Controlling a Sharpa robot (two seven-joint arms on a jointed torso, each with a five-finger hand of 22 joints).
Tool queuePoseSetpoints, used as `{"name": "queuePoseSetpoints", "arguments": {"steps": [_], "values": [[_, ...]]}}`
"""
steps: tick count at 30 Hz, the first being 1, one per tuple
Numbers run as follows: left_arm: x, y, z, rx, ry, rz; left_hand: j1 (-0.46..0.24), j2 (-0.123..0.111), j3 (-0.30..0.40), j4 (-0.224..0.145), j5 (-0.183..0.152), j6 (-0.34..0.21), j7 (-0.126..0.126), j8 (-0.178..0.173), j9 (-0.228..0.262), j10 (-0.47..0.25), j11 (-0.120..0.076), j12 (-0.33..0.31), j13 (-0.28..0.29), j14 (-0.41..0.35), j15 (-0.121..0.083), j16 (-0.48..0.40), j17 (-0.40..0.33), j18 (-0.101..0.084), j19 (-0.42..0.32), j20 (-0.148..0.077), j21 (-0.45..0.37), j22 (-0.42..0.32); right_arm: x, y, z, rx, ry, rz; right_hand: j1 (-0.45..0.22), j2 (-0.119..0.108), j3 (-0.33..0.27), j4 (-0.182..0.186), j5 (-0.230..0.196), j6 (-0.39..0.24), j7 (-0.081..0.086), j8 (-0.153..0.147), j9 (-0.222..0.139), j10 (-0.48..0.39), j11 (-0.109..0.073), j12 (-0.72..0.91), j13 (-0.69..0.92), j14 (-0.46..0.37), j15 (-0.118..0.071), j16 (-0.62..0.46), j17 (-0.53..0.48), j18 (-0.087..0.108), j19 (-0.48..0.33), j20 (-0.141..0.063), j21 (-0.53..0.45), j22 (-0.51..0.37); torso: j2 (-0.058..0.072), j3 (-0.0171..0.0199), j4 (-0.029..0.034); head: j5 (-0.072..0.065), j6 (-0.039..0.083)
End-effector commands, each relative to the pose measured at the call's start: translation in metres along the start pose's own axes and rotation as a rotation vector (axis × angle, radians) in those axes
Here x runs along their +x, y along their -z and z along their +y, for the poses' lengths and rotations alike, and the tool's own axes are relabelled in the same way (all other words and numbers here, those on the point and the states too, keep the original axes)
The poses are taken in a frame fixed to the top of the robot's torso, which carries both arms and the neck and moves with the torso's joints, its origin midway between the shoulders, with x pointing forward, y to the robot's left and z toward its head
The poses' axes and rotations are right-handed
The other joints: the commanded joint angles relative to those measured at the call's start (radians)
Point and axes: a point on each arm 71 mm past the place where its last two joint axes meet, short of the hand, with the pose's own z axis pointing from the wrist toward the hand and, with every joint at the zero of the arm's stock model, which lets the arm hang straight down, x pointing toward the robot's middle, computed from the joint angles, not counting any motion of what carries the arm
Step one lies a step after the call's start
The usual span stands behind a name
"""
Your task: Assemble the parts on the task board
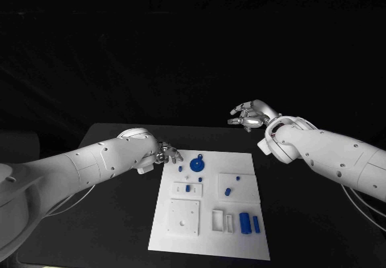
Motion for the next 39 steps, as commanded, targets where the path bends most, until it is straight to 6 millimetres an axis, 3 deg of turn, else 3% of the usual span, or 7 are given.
{"name": "queuePoseSetpoints", "arguments": {"steps": [1, 39], "values": [[0.004, -0.003, -0.003, 0.017, -0.030, 0.023, -0.003, -0.010, -0.002, 0.005, -0.004, -0.017, 0.008, -0.004, -0.001, -0.004, 0.005, -0.005, -0.001, 0.004, 0.007, -0.006, -0.001, 0.018, -0.005, -0.075, -0.005, -0.001, 0.001, 0.000, 0.001, -0.008, 0.005, 0.006, -0.006, 0.007, 0.001, -0.004, 0.004, -0.004, 0.004, -0.003, -0.001, -0.002, -0.005, 0.005, -0.002, 0.008, -0.001, 0.007, -0.001, 0.083, 0.000, -0.006, 0.006, 0.018, 0.002, -0.0004, -0.0020, -0.001, 0.000], [0.024, -0.018, 0.003, -0.013, -0.031, 0.067, 0.000, 0.000, -0.002, 0.011, -0.004, -0.025, 0.011, -0.006, -0.005, -0.006, 0.007, -0.005, -0.001, 0.006, 0.008, -0.005, 0.006, 0.017, -0.005, -0.076, -0.005, -0.001, 0.004, 0.000, 0.004, -0.015, 0.001, 0.013, -0.006, 0.008, 0.001, -0.003, 0.005, -0.003, 0.004, -0.003, -0.001, -0.001, -0.004, 0.008, -0.005, 0.009, -0.001, 0.008, -0.002, 0.083, 0.002, -0.006, 0.007, 0.018, 0.001, -0.0002, -0.0013, -0.006, -0.004]]}}
